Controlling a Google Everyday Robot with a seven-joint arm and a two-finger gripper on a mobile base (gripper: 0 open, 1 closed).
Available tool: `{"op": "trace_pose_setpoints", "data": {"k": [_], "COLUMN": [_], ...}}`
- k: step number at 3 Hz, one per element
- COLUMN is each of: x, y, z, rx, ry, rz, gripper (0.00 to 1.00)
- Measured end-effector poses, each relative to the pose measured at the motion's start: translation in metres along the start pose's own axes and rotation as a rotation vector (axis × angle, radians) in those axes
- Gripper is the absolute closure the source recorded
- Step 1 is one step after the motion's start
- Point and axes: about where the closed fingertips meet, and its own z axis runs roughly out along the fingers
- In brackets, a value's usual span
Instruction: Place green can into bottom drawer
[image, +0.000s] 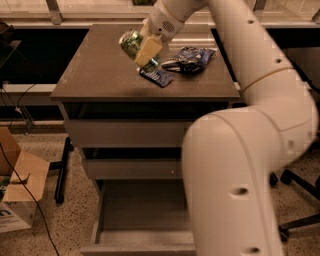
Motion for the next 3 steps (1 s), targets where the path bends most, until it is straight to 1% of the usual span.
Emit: {"op": "trace_pose_setpoints", "data": {"k": [1, 2, 3], "x": [-0.008, -0.014, 0.007], "y": [0.027, 0.080, 0.135], "z": [-0.068, -0.115, -0.083], "rx": [0.107, 0.151, 0.041], "ry": [-0.012, -0.005, 0.032], "rz": [-0.010, -0.013, 0.026], "gripper": [1.00, 1.00, 1.00]}}
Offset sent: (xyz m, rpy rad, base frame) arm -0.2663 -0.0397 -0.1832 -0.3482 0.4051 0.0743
